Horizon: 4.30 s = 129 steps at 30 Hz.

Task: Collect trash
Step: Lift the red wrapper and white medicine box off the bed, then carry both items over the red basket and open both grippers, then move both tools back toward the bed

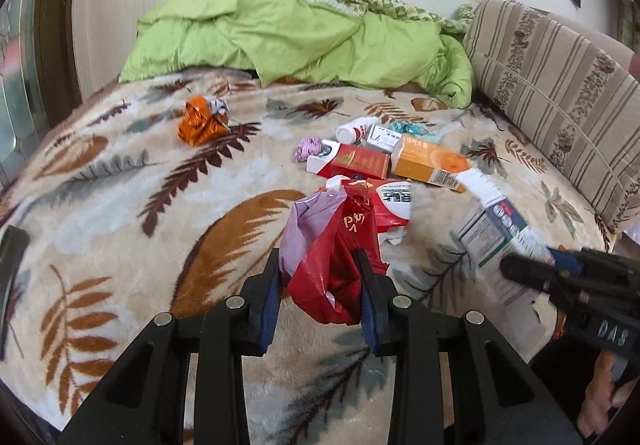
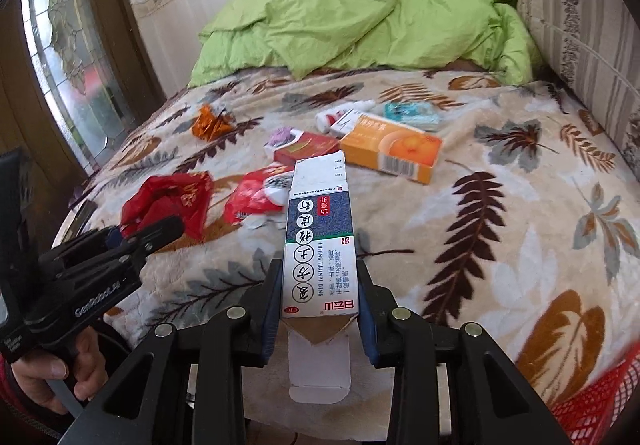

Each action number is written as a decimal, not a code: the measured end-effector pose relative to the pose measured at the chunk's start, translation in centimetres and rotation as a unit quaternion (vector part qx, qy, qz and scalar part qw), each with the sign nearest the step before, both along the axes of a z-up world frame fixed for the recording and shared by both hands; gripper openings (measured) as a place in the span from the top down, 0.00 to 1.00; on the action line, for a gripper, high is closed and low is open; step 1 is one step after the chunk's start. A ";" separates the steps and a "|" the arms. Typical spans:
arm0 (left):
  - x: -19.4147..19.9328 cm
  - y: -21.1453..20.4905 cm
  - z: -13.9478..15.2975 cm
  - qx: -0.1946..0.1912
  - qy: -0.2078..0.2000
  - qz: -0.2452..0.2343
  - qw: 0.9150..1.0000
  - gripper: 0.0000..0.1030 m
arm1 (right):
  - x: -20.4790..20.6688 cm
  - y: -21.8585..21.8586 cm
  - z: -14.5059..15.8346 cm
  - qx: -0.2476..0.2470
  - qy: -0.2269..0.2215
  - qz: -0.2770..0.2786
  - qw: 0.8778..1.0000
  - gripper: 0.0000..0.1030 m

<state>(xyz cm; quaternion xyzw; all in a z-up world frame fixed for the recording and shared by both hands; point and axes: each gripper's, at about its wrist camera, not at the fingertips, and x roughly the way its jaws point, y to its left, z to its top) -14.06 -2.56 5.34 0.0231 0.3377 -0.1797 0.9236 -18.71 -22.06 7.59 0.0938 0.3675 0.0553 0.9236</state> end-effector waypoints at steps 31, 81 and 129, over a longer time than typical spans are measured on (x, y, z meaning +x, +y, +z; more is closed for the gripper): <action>-0.2 -1.1 -0.5 0.058 -0.026 0.033 0.997 0.68 | 0.1 -0.7 -0.4 -0.016 0.000 -0.016 1.000 0.66; -2.9 -5.7 3.1 0.063 -0.006 -0.035 0.997 0.68 | -6.5 -8.7 3.8 0.066 -0.031 -0.107 0.992 0.66; -12.4 -20.4 8.6 0.020 0.032 -0.236 0.971 0.46 | -19.6 -20.8 4.1 0.133 -0.032 -0.226 0.964 0.48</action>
